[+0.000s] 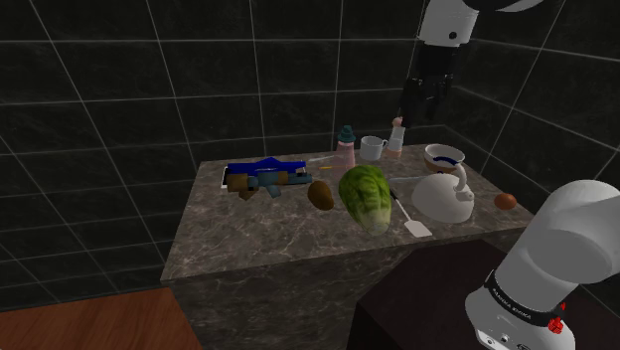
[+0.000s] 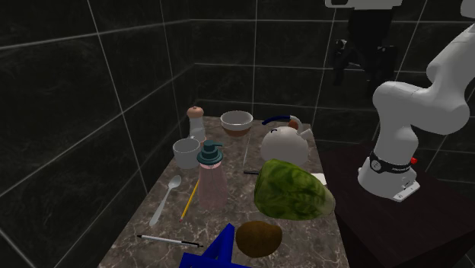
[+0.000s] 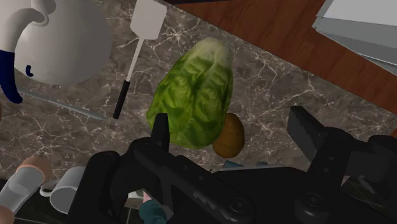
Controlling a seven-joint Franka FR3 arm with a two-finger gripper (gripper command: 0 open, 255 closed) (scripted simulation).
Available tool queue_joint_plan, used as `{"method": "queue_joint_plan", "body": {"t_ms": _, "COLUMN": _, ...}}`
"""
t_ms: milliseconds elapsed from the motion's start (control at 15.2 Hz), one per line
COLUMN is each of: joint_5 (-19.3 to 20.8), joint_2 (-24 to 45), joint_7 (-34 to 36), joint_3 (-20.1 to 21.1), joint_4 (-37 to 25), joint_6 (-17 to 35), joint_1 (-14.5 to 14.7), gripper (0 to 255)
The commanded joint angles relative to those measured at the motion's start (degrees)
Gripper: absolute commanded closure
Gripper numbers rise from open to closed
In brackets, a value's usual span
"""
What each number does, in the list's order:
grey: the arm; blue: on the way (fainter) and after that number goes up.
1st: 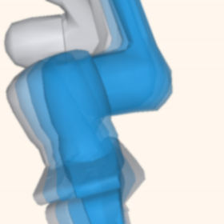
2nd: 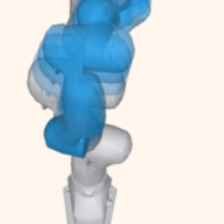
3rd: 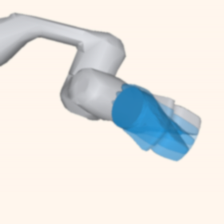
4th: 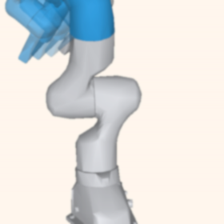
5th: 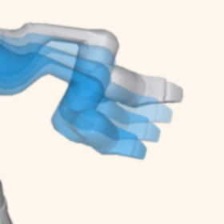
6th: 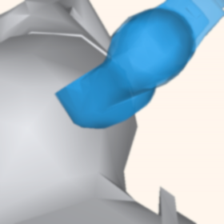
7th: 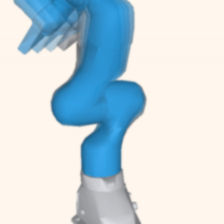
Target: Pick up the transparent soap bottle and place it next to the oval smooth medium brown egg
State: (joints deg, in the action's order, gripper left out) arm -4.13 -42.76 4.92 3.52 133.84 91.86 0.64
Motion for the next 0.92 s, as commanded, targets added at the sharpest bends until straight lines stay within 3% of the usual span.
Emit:
{"method": "queue_joint_plan", "body": {"t_ms": 0, "joint_5": 0.00, "joint_2": 0.00, "joint_7": 0.00, "joint_3": 0.00, "joint_4": 0.00, "joint_6": 0.00, "joint_1": 0.00, "gripper": 0}}
{"method": "queue_joint_plan", "body": {"t_ms": 858, "joint_5": 0.67, "joint_2": 31.27, "joint_7": 6.54, "joint_3": -0.81, "joint_4": -17.47, "joint_6": 8.36, "joint_1": -4.29, "gripper": 0}}
